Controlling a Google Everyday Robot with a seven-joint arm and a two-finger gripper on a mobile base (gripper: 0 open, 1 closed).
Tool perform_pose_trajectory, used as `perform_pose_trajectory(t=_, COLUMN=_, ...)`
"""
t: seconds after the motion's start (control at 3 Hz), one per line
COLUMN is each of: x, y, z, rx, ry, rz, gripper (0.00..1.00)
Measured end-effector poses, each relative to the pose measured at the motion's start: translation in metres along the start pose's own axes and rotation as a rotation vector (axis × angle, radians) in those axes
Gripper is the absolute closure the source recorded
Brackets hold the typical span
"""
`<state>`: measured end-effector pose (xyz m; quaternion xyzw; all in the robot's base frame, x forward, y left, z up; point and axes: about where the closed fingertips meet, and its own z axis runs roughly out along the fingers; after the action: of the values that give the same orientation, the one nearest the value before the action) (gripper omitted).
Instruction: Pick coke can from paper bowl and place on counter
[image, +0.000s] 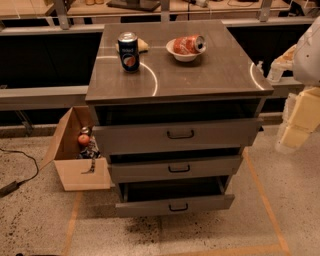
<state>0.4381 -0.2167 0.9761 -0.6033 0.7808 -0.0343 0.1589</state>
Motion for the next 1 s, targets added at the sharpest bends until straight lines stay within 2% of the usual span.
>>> perform_pose_trajectory(t=0.33, x=0.0, y=0.0, z=0.0, rx=0.0, ry=0.0, rz=0.0, gripper=0.0)
perform_pose_trajectory(t=0.67, x=-0.001, y=-0.022, z=0.001, rx=0.059, ry=-0.073, rz=0.017, gripper=0.0)
perform_pose_trajectory(t=1.0, x=-0.002, y=-0.082, z=0.009, rx=0.169, ry=-0.276, rz=0.046, gripper=0.0)
